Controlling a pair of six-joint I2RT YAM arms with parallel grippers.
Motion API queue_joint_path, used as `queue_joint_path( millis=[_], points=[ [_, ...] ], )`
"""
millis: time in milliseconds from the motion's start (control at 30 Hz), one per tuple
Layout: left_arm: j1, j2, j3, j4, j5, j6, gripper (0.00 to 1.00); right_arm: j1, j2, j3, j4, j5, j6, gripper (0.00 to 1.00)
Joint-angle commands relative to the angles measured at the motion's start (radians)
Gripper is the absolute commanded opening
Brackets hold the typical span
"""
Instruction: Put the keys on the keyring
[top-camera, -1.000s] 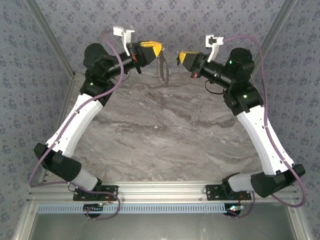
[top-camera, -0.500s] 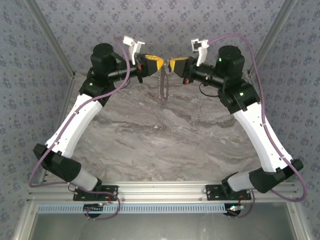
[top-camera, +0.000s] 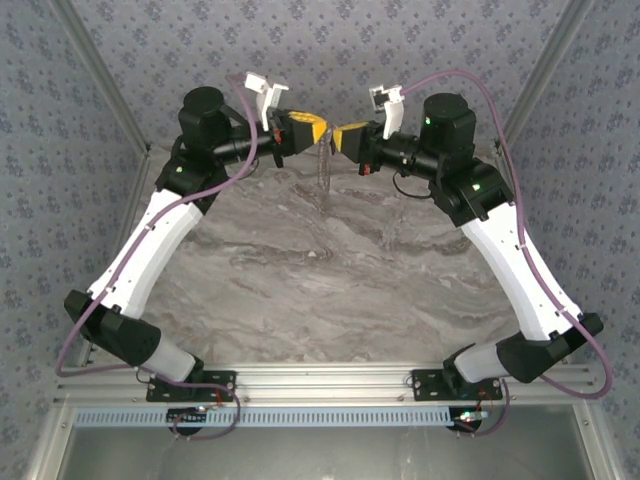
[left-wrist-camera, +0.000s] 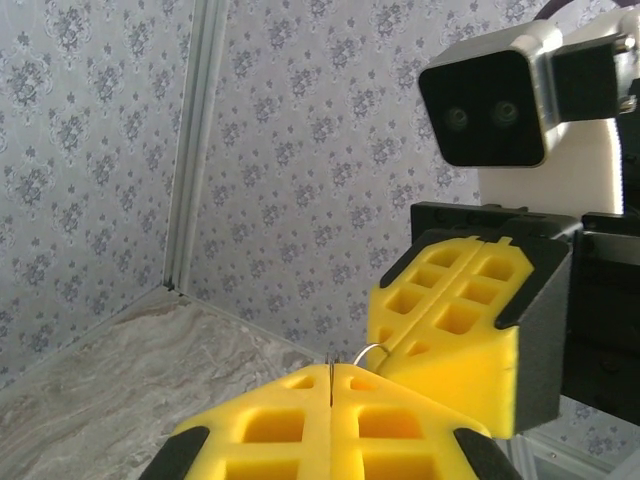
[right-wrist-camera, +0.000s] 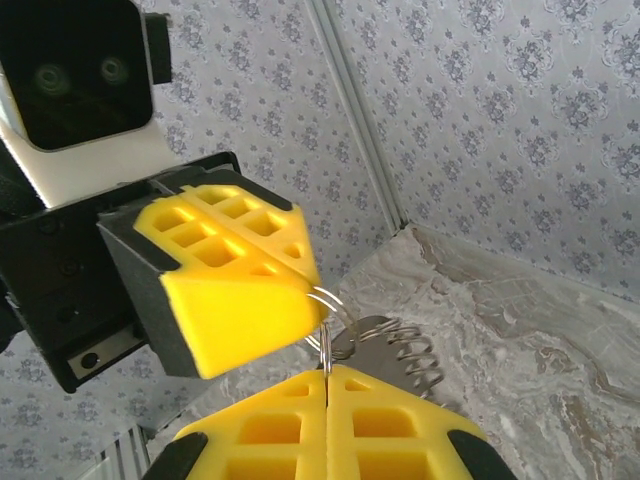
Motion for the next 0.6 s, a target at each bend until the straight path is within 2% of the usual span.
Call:
queue_joint_path(
  millis=[0, 567],
  points=[
    [-0.006, -0.040, 0.029, 0.030, 0.040, -0.001, 0.00, 0.008, 0.004, 0.044, -0.004, 0.011, -0.019, 0.00],
    [-0.006, -0.026, 0.012, 0.041, 0.039, 0.000, 0.00, 0.010, -0.005, 0.070, -0.004, 0.018, -0.019, 0.00]
  ],
)
